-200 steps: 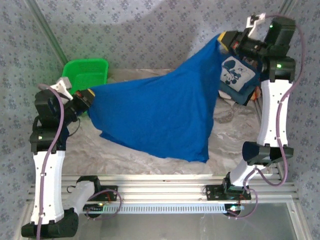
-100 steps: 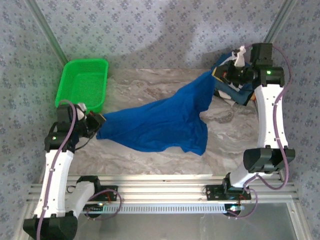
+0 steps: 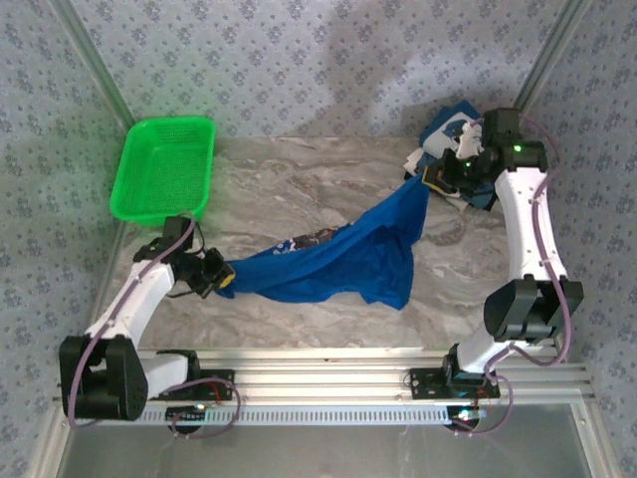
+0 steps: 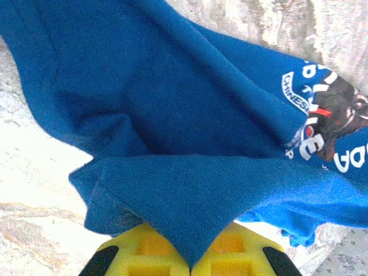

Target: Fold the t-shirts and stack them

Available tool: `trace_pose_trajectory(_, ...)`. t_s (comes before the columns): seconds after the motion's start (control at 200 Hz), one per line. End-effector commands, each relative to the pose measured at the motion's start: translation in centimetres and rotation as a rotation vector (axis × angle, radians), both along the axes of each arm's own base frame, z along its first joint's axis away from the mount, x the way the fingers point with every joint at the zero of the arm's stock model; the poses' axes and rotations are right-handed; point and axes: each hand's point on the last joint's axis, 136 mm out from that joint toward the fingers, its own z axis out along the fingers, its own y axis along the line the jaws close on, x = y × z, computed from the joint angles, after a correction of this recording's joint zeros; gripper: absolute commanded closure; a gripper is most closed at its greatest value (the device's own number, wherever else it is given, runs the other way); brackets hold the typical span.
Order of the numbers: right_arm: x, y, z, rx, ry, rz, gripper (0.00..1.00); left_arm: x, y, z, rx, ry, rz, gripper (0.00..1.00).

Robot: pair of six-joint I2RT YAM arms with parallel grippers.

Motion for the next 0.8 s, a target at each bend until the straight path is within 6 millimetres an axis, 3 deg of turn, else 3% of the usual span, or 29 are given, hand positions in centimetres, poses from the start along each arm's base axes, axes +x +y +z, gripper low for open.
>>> trace_pose_trajectory(0.0,0.7,0.3,-1.4,-0.028,0.007,0.027,1.00,1.1,0.0,-0.1,0.004,-0.037,-0.006,1.00)
trace_pose_trajectory(0.22,1.3,0.8,-3.4,-0.039,0.040,0.055,1.00,1.5,0.3,-2.0,-0.021,-0.027,0.095,0.73)
trace_pose_trajectory(0.355,1.4,1.0,-3.8,-0.042,0.045,0.062,1.00,1.6,0.8,-0.9,-0.012,-0.057,0.134,0.59)
trace_pose_trajectory(0.595,1.5,1.2,-4.1,-0.028,0.052,0.071,1.00,0.2,0.9,0.8,-0.023,-0.082,0.164,0.51)
trace_pose_trajectory(0.794,1.6,1.4,-4.2,-0.014,0.055,0.080,1.00,1.2,1.1,0.8,-0.022,-0.096,0.204,0.50)
